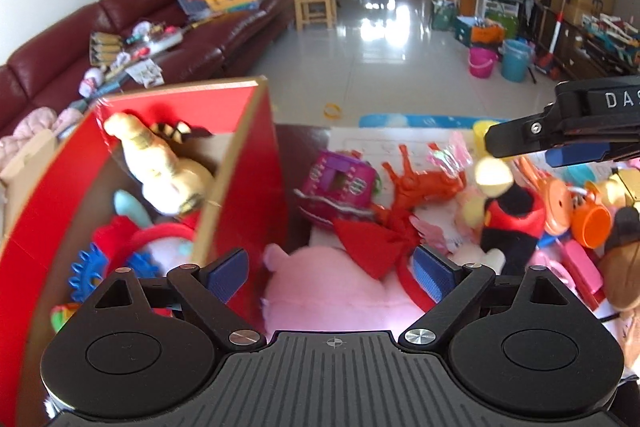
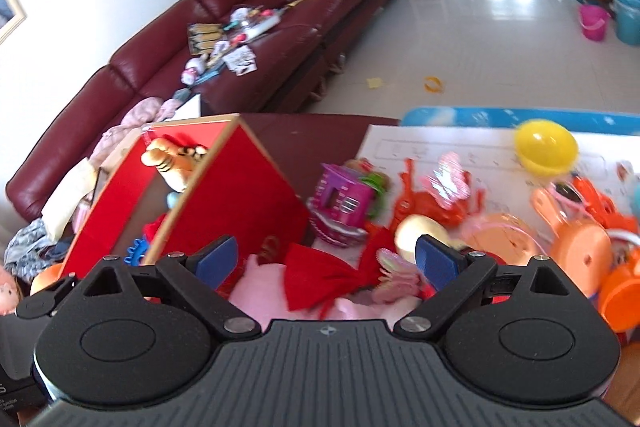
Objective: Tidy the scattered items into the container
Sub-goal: 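Move both tools back to the Mickey Mouse plush on the table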
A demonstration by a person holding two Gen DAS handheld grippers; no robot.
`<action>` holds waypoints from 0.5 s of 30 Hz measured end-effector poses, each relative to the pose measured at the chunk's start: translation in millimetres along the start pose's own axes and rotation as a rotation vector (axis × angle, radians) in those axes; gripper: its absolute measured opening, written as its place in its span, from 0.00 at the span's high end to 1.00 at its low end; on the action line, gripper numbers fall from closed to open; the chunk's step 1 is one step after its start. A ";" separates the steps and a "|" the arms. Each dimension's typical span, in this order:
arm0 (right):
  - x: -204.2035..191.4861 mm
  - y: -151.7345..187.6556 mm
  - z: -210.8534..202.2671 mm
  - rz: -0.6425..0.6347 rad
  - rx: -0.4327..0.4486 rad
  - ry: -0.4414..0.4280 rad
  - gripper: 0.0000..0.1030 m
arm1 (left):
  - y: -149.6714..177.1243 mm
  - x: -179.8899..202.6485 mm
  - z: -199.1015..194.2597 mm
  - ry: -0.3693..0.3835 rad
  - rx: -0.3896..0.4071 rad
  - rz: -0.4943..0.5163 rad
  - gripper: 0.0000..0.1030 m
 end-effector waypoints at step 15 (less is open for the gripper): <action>77.1 20.0 -20.6 0.142 -0.023 0.112 0.07 | 15.7 43.6 40.9 0.038 -0.089 -0.039 0.14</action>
Point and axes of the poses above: each gripper's, at about its wrist camera, not at the fingertips, and z roughly the way its jaws point, x to its right, y to its underside, the point moved 1 cm from there along z, roughly the way its jaws point, and after that the axes turned 2 degrees about -y, right-handed, at the moved point
